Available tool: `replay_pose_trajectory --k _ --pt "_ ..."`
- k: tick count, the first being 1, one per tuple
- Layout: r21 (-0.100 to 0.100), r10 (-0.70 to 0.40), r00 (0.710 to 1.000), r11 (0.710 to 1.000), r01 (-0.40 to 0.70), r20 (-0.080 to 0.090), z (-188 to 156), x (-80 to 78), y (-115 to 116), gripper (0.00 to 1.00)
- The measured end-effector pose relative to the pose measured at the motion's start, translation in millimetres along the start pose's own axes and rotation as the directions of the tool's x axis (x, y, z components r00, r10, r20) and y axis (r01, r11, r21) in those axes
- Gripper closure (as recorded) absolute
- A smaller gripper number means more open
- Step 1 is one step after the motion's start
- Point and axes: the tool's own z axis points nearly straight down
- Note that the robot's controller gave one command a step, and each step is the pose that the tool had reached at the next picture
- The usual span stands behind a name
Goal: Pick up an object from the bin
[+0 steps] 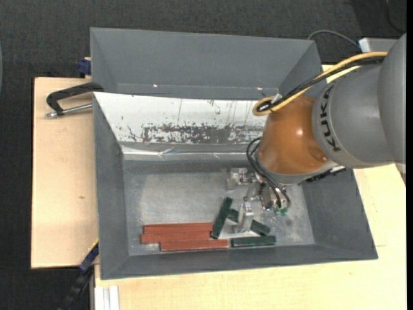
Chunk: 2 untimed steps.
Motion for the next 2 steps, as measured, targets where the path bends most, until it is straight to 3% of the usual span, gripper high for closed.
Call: replay_pose_trajectory --k 1,2 --pt "0.0 0.061 0.998 0.998 -0.061 -0.001 1.3 19.9 44.2 1.0" --pt "0.0 0.061 0.998 0.998 -0.061 -0.001 1.3 19.9 44.2 1.0"
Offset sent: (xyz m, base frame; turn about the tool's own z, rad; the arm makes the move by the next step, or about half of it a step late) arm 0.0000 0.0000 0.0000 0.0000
